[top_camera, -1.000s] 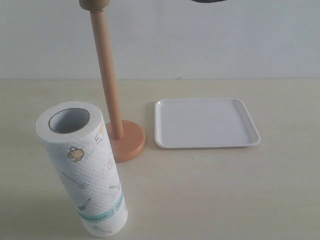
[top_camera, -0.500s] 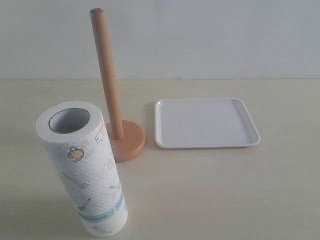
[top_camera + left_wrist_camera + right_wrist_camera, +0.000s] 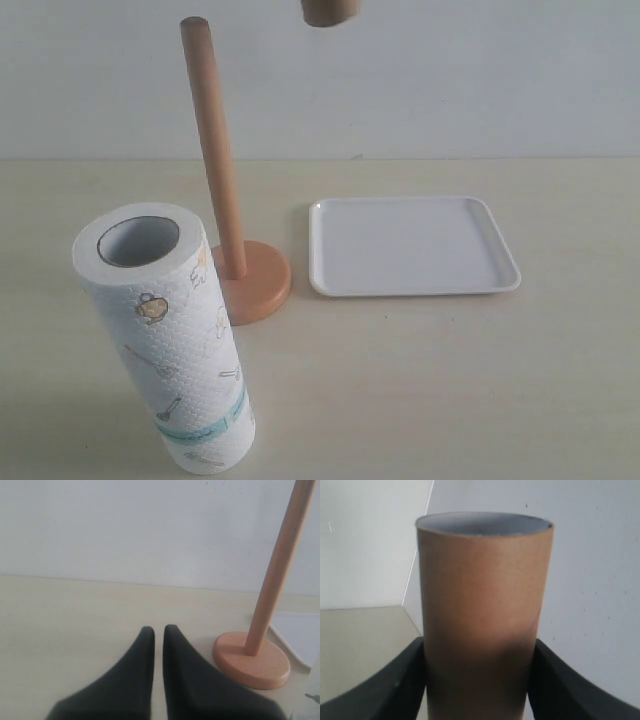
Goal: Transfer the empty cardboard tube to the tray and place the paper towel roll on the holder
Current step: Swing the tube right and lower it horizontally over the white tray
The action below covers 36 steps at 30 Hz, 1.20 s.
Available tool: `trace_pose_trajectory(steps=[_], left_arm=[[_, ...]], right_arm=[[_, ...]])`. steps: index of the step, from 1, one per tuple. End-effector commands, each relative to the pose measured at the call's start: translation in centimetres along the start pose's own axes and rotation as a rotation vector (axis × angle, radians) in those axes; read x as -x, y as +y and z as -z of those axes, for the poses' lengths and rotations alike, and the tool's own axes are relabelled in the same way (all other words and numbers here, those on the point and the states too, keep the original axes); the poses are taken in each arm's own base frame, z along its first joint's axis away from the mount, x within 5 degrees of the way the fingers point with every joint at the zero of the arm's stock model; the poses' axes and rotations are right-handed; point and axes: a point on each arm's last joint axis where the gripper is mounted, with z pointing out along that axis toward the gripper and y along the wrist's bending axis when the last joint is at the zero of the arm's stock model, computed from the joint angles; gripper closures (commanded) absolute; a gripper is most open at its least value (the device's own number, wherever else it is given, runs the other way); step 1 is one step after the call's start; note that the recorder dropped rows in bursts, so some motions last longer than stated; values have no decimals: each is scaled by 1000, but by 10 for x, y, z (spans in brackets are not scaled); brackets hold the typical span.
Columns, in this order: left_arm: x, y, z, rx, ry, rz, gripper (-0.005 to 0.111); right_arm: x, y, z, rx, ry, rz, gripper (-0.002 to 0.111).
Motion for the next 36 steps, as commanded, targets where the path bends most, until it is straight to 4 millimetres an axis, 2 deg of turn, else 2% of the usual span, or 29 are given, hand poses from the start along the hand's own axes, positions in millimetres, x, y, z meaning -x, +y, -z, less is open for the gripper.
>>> trace_pose_trajectory(steps=[1, 8, 13, 17, 22, 27, 36], left_arm=[[0, 0, 0, 3, -7, 6, 101], [0, 0, 0, 3, -7, 6, 101], [0, 0, 0, 3, -7, 6, 101], [0, 0, 0, 3, -7, 6, 101], [0, 0, 0, 3, -7, 6, 101], [0, 0, 0, 3, -7, 6, 101], [0, 0, 0, 3, -7, 6, 101]], right_arm=[[-11, -18, 18, 16, 82, -52, 109], [-38, -40, 37, -25, 309, -23, 109], [-54, -46, 45, -80, 504, 44, 109], [-61, -48, 48, -87, 593, 74, 109], [-83, -52, 39, -59, 682, 84, 109], [-130, -58, 24, -35, 814, 114, 109], [-196, -65, -5, 33, 889, 256, 109]])
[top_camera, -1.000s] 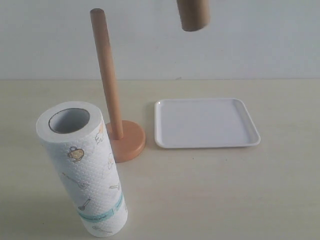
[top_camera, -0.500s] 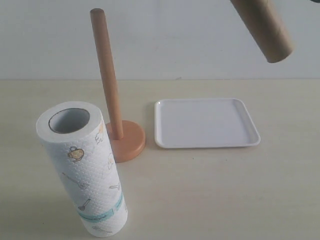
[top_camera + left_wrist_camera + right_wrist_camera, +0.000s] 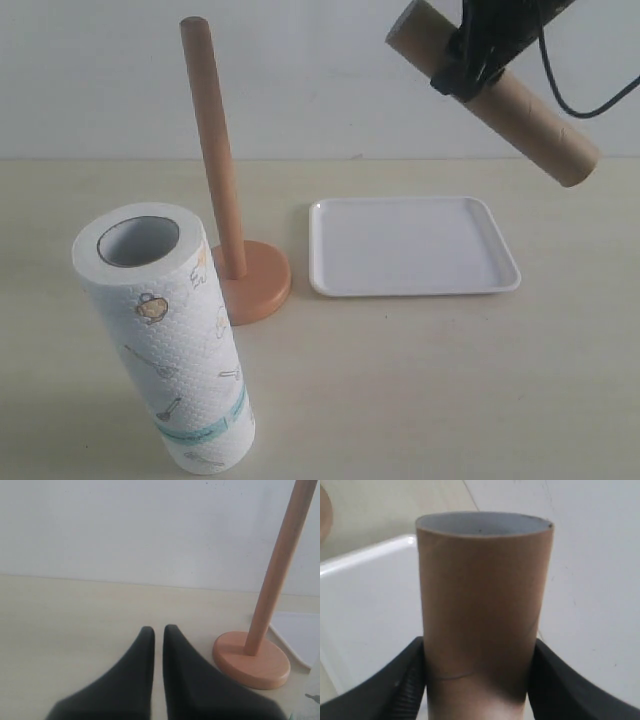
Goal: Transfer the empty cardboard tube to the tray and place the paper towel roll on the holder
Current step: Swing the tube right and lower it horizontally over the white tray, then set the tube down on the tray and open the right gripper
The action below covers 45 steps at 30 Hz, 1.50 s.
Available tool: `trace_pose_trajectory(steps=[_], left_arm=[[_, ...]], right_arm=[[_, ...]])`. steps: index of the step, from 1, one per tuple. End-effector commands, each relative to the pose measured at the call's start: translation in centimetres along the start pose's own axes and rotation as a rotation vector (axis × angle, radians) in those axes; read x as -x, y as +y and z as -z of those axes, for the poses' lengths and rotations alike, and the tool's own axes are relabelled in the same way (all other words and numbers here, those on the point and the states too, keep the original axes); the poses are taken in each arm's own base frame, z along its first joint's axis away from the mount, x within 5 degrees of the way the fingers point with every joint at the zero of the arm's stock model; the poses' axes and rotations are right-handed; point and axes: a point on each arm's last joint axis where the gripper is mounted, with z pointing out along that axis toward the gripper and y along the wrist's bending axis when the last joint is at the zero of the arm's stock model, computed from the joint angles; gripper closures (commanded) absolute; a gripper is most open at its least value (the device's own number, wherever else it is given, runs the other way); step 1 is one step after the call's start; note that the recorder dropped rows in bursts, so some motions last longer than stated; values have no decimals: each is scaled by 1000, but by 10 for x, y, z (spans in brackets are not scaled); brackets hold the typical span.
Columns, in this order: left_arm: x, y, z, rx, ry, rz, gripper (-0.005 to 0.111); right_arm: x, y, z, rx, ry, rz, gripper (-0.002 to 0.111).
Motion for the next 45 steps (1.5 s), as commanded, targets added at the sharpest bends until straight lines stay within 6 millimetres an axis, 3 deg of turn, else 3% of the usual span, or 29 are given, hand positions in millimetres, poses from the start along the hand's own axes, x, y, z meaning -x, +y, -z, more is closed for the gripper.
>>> trace_pose_trajectory(steps=[1, 10, 18, 24, 31, 39, 45], left_arm=[[0, 0, 0, 3, -7, 6, 101], [0, 0, 0, 3, -7, 6, 101], [0, 0, 0, 3, -7, 6, 101], [0, 0, 0, 3, -7, 6, 101], [0, 0, 0, 3, -7, 6, 101], [0, 0, 0, 3, -7, 6, 101], [0, 0, 0, 3, -7, 6, 101]], right_arm=[[-11, 1, -32, 13, 39, 114, 109], [-7, 35, -107, 54, 83, 379, 109], [-5, 61, -146, 82, 90, 468, 109], [-17, 68, -171, 97, 125, 506, 109], [-28, 77, -188, 131, 148, 507, 109], [-21, 98, -200, 171, 141, 531, 109], [-17, 99, -201, 150, 132, 472, 109]])
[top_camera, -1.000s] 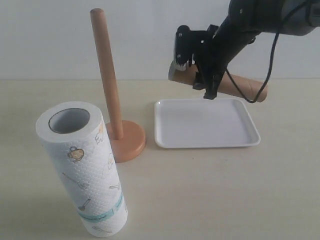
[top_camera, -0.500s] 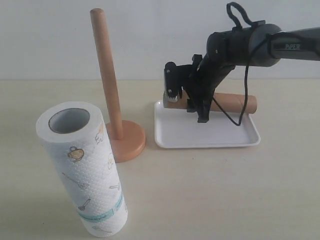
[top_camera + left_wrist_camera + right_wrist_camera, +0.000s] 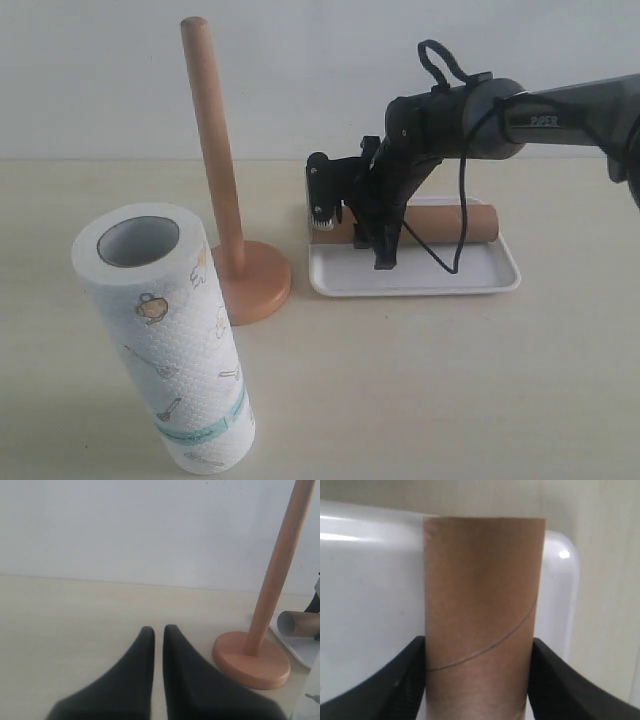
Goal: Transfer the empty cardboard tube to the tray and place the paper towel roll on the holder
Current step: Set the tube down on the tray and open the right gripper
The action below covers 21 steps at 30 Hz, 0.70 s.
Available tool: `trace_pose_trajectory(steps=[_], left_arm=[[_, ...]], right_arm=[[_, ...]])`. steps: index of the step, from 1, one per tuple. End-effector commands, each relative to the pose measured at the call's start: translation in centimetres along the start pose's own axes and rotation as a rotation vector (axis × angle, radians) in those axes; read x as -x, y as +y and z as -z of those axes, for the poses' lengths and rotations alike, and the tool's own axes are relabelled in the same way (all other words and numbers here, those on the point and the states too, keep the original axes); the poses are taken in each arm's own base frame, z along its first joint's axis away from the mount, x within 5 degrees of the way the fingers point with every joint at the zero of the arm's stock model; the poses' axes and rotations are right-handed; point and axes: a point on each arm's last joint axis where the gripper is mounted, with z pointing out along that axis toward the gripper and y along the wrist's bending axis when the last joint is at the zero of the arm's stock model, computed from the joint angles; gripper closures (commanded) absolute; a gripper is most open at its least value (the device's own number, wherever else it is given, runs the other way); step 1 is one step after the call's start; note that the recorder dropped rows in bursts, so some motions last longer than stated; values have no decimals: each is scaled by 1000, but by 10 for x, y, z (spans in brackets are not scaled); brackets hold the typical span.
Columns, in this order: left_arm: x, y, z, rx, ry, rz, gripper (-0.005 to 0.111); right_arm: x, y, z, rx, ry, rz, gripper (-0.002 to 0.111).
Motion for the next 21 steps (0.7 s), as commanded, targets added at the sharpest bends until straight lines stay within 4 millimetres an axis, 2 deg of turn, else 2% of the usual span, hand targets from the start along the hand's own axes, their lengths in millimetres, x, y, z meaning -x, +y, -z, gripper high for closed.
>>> trace_pose_trajectory(steps=[1, 5, 7, 14, 19, 21], left_arm=[[0, 0, 0, 3, -7, 6, 101], [0, 0, 0, 3, -7, 6, 101], [0, 0, 0, 3, -7, 6, 101], [0, 0, 0, 3, -7, 6, 101], [0, 0, 0, 3, -7, 6, 101], [0, 0, 0, 3, -7, 6, 101]], right_arm=[[0, -3, 1, -22, -8, -64, 109], [0, -2, 1, -19, -7, -73, 109], [0, -2, 1, -17, -6, -78, 105], [0, -1, 1, 0, 0, -85, 78], [-1, 0, 1, 6, 2, -95, 74], [-1, 0, 1, 4, 1, -128, 57]])
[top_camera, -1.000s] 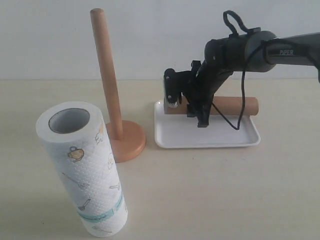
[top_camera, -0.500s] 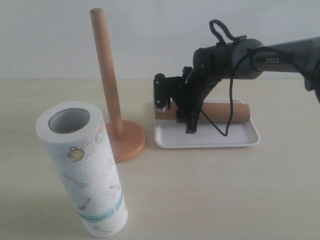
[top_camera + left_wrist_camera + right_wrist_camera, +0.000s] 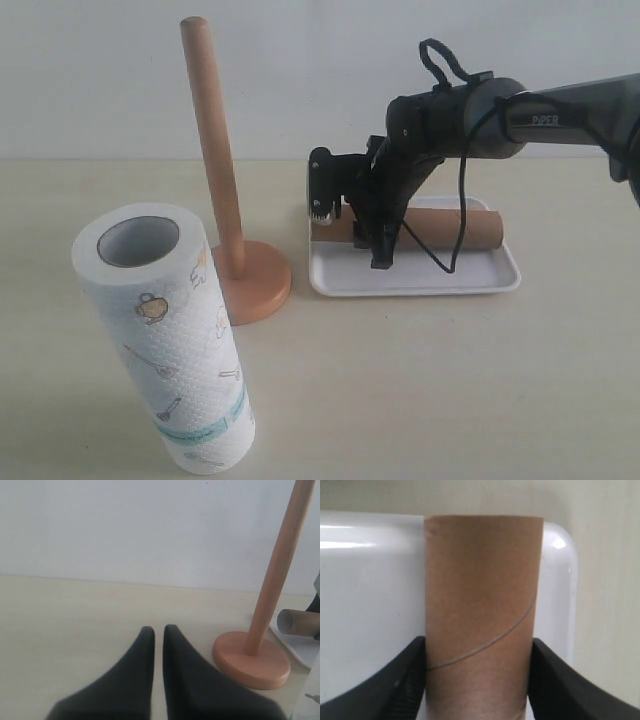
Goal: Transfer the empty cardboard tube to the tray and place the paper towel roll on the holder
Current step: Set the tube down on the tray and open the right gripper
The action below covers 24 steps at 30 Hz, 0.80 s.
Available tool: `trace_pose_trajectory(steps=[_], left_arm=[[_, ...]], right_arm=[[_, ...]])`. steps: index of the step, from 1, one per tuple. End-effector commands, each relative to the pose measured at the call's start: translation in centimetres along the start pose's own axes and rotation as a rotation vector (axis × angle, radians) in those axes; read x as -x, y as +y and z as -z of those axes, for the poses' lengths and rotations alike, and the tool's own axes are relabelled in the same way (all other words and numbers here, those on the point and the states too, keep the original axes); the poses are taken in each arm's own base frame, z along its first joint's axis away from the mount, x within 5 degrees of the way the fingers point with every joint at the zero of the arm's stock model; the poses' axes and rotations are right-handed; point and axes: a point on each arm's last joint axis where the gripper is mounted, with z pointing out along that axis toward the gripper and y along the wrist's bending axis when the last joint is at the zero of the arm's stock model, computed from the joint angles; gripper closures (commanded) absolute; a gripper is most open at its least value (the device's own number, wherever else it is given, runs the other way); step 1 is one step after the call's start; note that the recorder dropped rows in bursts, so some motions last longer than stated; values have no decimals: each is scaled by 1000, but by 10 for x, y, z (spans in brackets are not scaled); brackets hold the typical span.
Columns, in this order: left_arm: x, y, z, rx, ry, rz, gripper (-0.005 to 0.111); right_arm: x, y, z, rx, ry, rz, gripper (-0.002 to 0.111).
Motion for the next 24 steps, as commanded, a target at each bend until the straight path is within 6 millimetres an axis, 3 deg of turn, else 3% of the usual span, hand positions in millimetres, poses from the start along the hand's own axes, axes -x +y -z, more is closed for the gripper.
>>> trace_pose_trajectory(steps=[1, 7, 24], left_arm=[[0, 0, 0, 3, -7, 6, 101], [0, 0, 0, 3, -7, 6, 101], [0, 0, 0, 3, -7, 6, 101]], right_arm=[[-1, -1, 1, -1, 0, -62, 46], [-3, 0, 4, 13, 25, -39, 43], [-3, -20, 66, -46, 103, -154, 46]])
